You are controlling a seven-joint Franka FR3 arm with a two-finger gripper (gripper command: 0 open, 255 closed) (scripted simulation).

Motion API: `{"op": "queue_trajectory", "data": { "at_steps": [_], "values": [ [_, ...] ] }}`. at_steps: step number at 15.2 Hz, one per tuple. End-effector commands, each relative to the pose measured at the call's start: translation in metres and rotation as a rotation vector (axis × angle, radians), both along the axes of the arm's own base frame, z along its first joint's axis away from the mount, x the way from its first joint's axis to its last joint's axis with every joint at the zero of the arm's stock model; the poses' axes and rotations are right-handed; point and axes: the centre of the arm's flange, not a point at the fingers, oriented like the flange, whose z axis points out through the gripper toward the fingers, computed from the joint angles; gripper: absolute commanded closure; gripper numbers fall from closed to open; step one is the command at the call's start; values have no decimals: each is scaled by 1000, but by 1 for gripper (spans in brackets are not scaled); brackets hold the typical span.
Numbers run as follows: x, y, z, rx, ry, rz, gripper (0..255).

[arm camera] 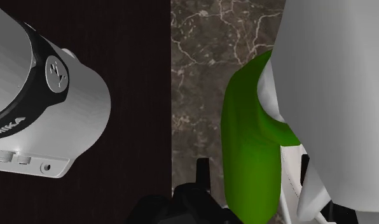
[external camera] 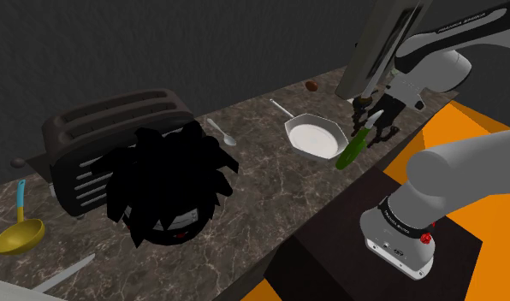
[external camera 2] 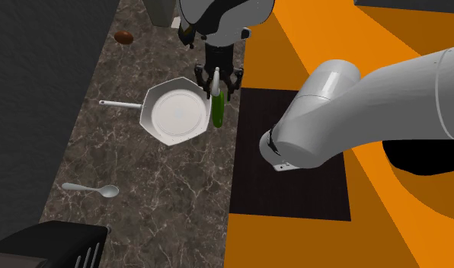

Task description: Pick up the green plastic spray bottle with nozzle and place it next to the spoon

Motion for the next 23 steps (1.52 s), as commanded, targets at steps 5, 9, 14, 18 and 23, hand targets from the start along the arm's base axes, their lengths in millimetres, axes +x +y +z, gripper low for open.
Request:
{"op": "queue_trajectory", "data": {
  "at_steps": [5, 9, 14, 18, 23],
  "values": [
    [0, 0, 0, 0, 0, 0, 255],
    [0, 0, 0, 0, 0, 0, 255],
    [0, 0, 26, 0, 0, 0, 255],
    [0, 0, 47, 0, 0, 0, 255],
    [0, 0, 74, 0, 0, 0, 255]
  ]
}}
